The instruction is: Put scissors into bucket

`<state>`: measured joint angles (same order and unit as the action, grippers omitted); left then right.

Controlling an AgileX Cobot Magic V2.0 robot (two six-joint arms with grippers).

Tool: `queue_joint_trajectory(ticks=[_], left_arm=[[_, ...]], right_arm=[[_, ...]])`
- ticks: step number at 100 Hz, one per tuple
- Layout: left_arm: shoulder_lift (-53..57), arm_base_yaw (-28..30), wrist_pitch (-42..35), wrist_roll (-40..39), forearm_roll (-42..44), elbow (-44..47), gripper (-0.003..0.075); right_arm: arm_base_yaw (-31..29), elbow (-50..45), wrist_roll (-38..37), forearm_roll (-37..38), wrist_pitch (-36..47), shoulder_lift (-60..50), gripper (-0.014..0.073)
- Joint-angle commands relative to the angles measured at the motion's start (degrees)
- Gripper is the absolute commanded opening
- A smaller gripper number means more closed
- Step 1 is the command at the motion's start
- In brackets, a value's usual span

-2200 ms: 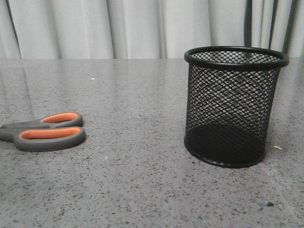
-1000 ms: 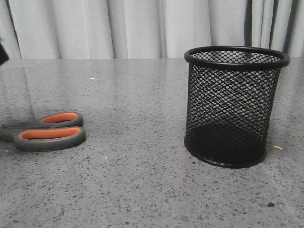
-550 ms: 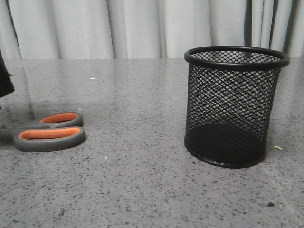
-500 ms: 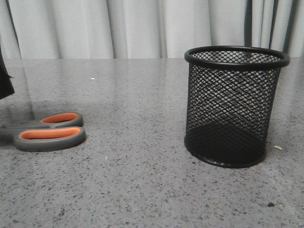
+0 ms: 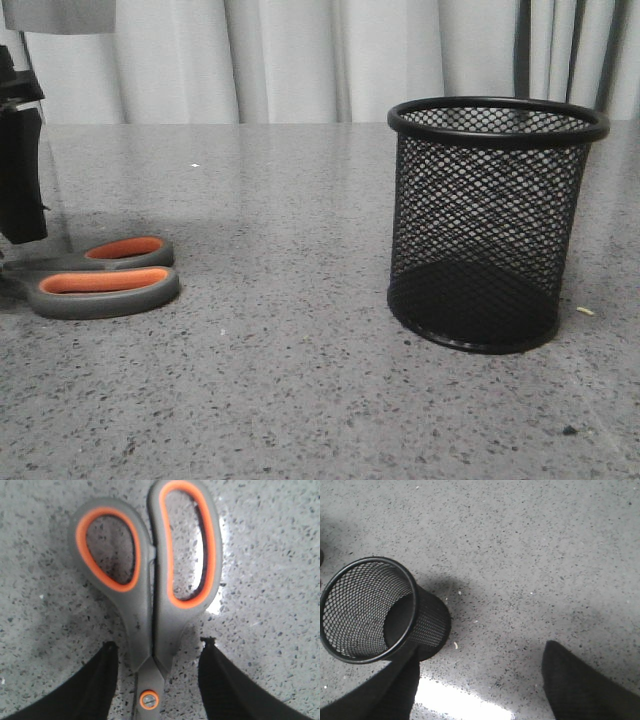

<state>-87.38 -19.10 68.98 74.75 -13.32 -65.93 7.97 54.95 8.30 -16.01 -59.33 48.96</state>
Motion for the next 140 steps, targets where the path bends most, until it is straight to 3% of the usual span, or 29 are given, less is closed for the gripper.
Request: queue_joint_trajectory(ticks=[1,79,140], left_arm=[[1.17,-0.47,-0.24,0.23,-1.04,-1.71,0.0349],[-3.71,-1.85,-2.51,1.37,-1.29,-2.20,0.0349],[-5.03,-1.85,2.27,1.37,-1.29,-2.20,0.0348]], right_arm=[[0.54,2.08,0.65,-0.77,2.87,-0.02,0.0466],[2.41,2.08,0.87,-0.77,2.87,-0.02,0.0466],[2.41,2.08,0.87,-0.77,2.53,-0.02,0.0466]])
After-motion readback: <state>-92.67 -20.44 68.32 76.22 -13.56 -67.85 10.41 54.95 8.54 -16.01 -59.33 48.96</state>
